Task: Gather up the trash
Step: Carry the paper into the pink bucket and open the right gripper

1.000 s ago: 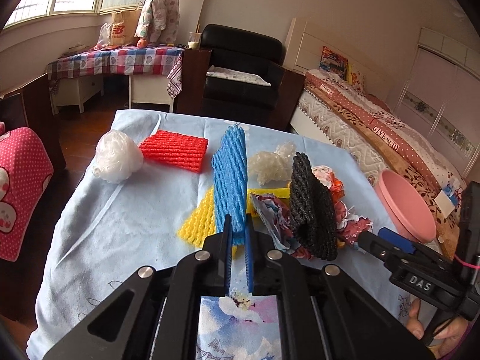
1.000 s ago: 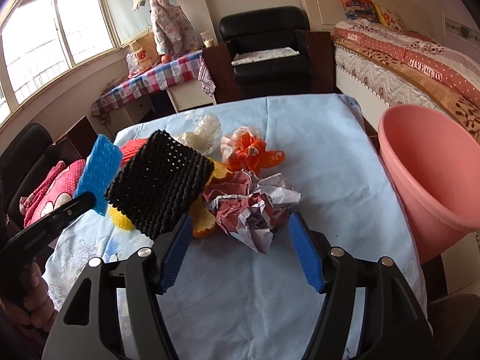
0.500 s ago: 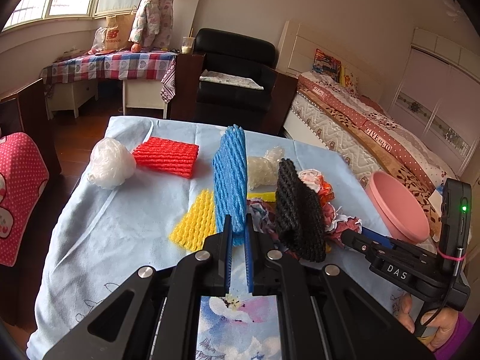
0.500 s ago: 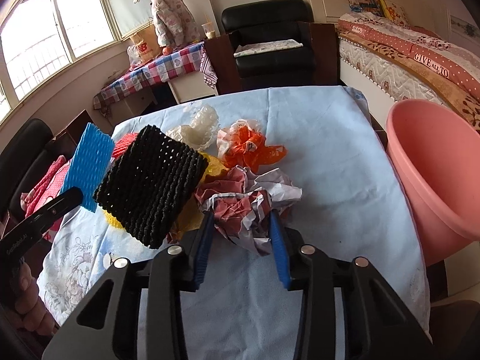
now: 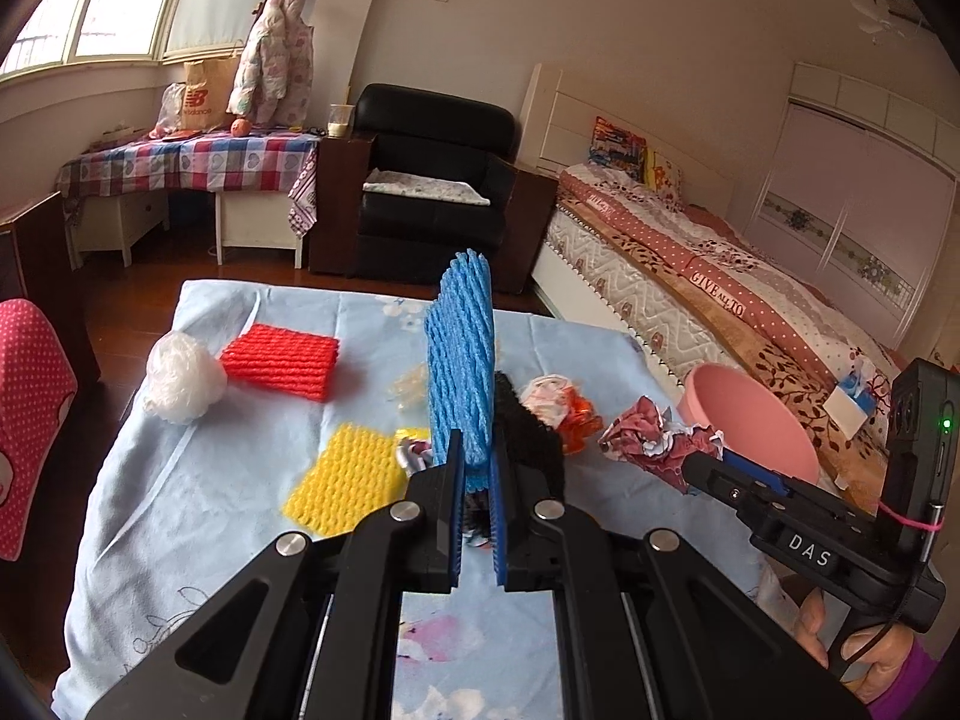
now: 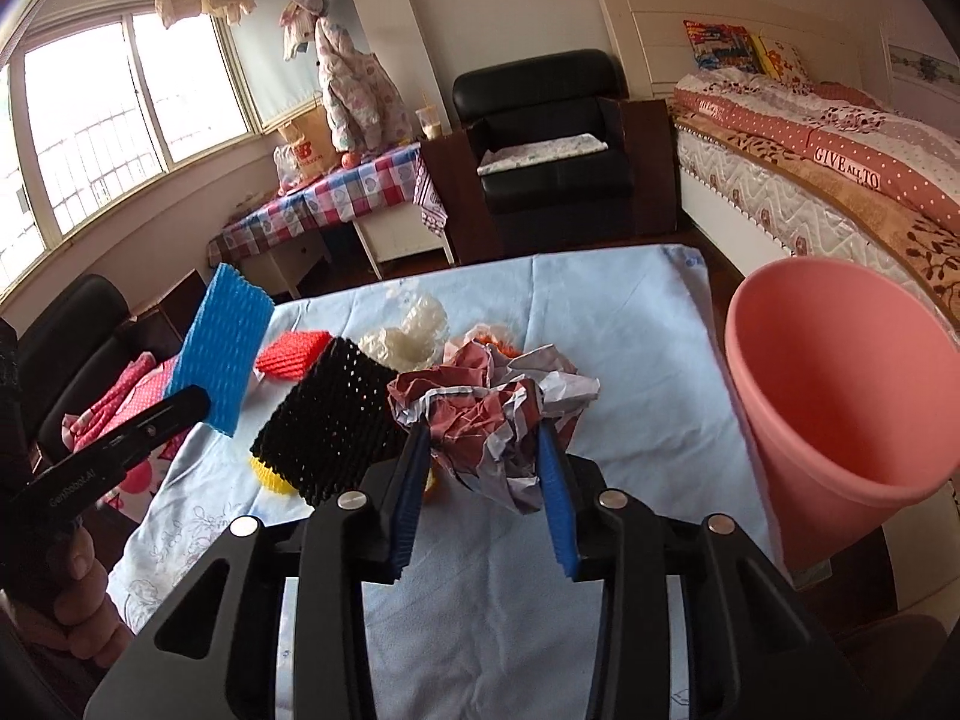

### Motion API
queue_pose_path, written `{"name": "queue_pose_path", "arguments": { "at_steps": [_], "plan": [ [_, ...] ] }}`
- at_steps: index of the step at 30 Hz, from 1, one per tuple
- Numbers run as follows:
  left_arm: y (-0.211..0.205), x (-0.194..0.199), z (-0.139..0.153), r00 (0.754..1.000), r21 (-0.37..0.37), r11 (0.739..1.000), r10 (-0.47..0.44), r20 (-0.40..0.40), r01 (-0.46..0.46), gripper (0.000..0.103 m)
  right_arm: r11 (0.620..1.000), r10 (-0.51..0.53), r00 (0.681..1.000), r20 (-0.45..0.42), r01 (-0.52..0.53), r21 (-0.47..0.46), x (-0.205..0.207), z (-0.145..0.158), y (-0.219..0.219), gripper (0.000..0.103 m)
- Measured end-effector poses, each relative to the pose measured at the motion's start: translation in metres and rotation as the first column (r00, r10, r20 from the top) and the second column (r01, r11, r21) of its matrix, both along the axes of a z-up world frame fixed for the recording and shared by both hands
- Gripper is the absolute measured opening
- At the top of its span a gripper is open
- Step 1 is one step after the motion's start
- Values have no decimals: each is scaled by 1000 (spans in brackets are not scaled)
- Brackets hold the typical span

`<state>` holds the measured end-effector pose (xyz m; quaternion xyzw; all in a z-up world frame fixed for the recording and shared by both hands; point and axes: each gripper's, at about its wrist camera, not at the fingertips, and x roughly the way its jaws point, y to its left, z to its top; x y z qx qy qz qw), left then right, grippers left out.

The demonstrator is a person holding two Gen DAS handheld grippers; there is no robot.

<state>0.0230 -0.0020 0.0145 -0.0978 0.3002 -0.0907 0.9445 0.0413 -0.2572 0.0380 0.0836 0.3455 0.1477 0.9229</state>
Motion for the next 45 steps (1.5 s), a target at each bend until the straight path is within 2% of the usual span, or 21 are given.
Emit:
{"name": "queue_pose_path", "arguments": {
  "at_steps": [5, 13, 18, 25, 30, 36, 43, 44, 45],
  "plan": [
    [-18, 6, 9, 999, -1, 999, -37, 7, 37, 6, 999, -35, 999, 27, 34, 17, -4, 8, -18, 37],
    [-69, 24, 21, 987, -3, 987, -159, 18, 159, 6, 990, -136, 989, 58, 134, 40, -6, 14, -61, 37],
    [-113, 39, 30, 967, -5, 968, -251, 33, 251, 6, 975, -219, 974, 61, 216, 53, -3, 14, -97, 37],
    [-186, 61, 34, 924, -1, 925, -380, 34, 380, 6, 939, -344, 937, 54, 342, 46, -1, 9, -151, 37],
    [-238, 75, 22, 892, 5, 892, -451, -14, 452, 6, 917, -395, 918, 17, 394, 57, 1, -3, -179, 37],
    [-276, 89, 1, 858, -3, 863, -504, -97, 506, 6, 905, -419, 908, -26, 420, 72, 8, -16, -198, 37],
    [-295, 105, -25, 846, -15, 863, -499, -187, 506, 7, 896, -434, 900, -49, 437, 78, 19, -22, -206, 39],
    [-296, 107, -27, 848, -18, 866, -493, -194, 500, 8, 894, -438, 898, -53, 441, 75, 20, -23, -207, 39],
    [-297, 109, -29, 847, -22, 867, -491, -202, 498, 15, 893, -440, 896, -60, 443, 76, 22, -25, -208, 40]
  ]
}}
